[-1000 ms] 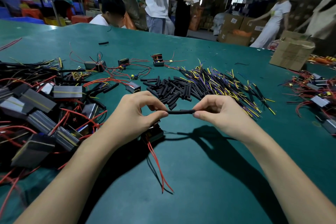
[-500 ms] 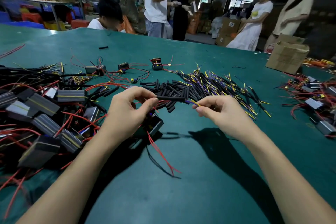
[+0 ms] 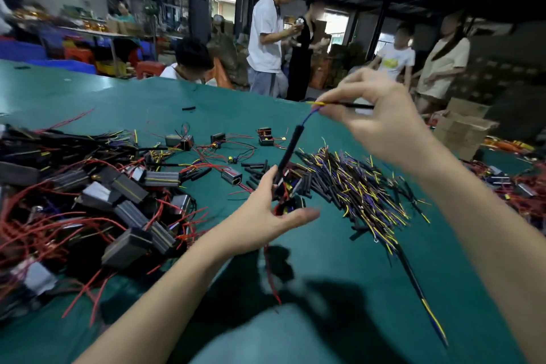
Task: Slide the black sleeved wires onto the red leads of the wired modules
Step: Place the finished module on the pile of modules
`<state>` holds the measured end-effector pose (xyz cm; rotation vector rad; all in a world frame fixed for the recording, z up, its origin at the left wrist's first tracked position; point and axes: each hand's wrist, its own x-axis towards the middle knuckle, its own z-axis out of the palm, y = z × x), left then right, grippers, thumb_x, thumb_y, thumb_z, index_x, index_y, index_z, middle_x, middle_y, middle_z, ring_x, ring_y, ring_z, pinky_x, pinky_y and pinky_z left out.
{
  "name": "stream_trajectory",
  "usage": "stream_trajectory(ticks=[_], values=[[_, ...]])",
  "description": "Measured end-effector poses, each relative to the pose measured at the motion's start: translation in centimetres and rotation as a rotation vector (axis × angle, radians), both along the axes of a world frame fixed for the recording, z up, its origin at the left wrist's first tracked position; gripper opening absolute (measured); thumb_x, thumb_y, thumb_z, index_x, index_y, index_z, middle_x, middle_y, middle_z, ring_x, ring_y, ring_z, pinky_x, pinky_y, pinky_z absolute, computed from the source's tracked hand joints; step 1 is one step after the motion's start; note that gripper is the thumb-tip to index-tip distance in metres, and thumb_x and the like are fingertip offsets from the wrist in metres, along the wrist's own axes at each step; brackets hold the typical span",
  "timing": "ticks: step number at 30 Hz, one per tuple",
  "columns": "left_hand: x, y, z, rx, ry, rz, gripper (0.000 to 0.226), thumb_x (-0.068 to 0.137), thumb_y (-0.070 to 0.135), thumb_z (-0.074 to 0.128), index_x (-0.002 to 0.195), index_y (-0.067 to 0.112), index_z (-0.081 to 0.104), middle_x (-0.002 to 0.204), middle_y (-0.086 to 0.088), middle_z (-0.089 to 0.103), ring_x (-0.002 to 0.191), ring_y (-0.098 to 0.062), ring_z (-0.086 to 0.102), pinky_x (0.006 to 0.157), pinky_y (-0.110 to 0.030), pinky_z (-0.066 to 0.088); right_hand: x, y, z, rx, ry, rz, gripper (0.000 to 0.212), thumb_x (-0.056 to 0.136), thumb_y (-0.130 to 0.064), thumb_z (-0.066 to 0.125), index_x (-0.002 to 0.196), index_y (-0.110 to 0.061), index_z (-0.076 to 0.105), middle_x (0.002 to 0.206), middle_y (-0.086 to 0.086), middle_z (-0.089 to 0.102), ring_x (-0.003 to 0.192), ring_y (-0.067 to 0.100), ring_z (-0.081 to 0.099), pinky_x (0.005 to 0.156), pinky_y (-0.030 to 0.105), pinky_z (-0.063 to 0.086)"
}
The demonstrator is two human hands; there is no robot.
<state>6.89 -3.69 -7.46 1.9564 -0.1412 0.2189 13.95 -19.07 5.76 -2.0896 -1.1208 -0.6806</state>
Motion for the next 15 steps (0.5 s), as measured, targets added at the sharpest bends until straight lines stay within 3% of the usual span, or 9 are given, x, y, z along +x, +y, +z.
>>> stream_trajectory(ticks=[2, 4, 6, 9, 11, 12, 14, 15], values=[[-1.6, 0.1, 1.3, -0.057, -0.047, -0.048, 0.074, 0.072, 0.052, 0.059, 0.135, 0.043, 0.021, 0.117, 0.048, 0.044, 0.111, 0.027, 0.04, 0.088, 0.007, 0.024, -0.6, 1.6, 2.2, 0.094, -0.087, 0.03, 0.02, 0.083, -0.027, 0.072, 0.103, -0.031, 0.069, 0.086, -0.006, 0.051, 0.093, 0.013, 0.051, 0.085, 0.025, 0.04], [-3.3, 1.1, 1.6, -0.112, -0.081, -0.007, 0.099, 0.069, 0.055, 0.052, 0.149, 0.025, 0.002, 0.132, 0.033, 0.041, 0.115, 0.025, 0.037, 0.098, 0.001, 0.022, -1.3, 3.8, 4.3, 0.267, -0.075, 0.139, 0.022, 0.086, -0.021, 0.07, 0.107, -0.021, 0.068, 0.084, -0.006, 0.053, 0.079, -0.002, 0.051, 0.072, 0.012, 0.04], [-5.4, 2.2, 1.1, -0.166, -0.086, 0.073, 0.113, 0.063, 0.073, 0.05, 0.15, 0.021, -0.001, 0.144, 0.01, 0.039, 0.12, 0.011, 0.041, 0.104, -0.012, 0.03, -1.9, 6.3, 6.2, 0.435, -0.02, 0.277, 0.021, 0.088, -0.015, 0.068, 0.108, -0.011, 0.068, 0.087, 0.005, 0.062, 0.075, -0.003, 0.056, 0.066, 0.014, 0.046], [-8.4, 3.1, -0.4, -0.291, -0.055, -0.006, 0.124, 0.045, 0.089, 0.06, 0.144, 0.032, 0.009, 0.138, 0.008, 0.044, 0.109, 0.01, 0.053, 0.087, -0.012, 0.045, -2.3, 10.8, 7.5, 0.577, 0.055, 0.465, 0.022, 0.088, -0.007, 0.065, 0.108, 0.002, 0.067, 0.083, -0.002, 0.069, 0.078, 0.002, 0.062, 0.074, 0.02, 0.05], [-9.3, 3.4, -1.7, -0.344, 0.053, -0.072, 0.118, 0.046, 0.073, 0.077, 0.141, 0.034, 0.018, 0.134, 0.005, 0.048, 0.112, 0.001, 0.056, 0.087, -0.02, 0.049, -2.3, 14.6, 7.0, 0.608, 0.172, 0.525, 0.023, 0.086, -0.002, 0.066, 0.107, 0.008, 0.066, 0.08, -0.004, 0.068, 0.074, -0.001, 0.063, 0.074, 0.017, 0.049], [-9.3, 3.4, -2.4, -0.365, 0.107, -0.091, 0.106, 0.054, 0.055, 0.084, 0.139, 0.031, 0.026, 0.131, 0.002, 0.051, 0.107, -0.004, 0.06, 0.087, -0.025, 0.051, -2.2, 16.6, 6.3, 0.58, 0.232, 0.522, 0.023, 0.086, -0.001, 0.066, 0.107, 0.008, 0.066, 0.081, -0.003, 0.068, 0.074, -0.001, 0.064, 0.074, 0.017, 0.05], [-8.9, 3.7, -3.4, -0.381, 0.17, -0.086, 0.062, 0.076, 0.015, 0.077, 0.128, 0.024, 0.044, 0.121, -0.004, 0.058, 0.089, -0.006, 0.064, 0.086, -0.028, 0.053, -1.6, 20.5, 3.8, 0.429, 0.309, 0.478, 0.02, 0.087, -0.001, 0.065, 0.105, 0.006, 0.069, 0.085, 0.003, 0.071, 0.08, 0.009, 0.067, 0.078, 0.027, 0.054], [-8.7, 3.9, -3.8, -0.378, 0.19, -0.069, 0.046, 0.081, 0.005, 0.07, 0.12, 0.022, 0.051, 0.115, -0.006, 0.061, 0.083, -0.005, 0.063, 0.087, -0.027, 0.052, -1.0, 22.2, 2.1, 0.32, 0.315, 0.439, 0.018, 0.087, 0.0, 0.064, 0.103, 0.004, 0.071, 0.09, 0.009, 0.073, 0.084, 0.019, 0.069, 0.083, 0.037, 0.055]])
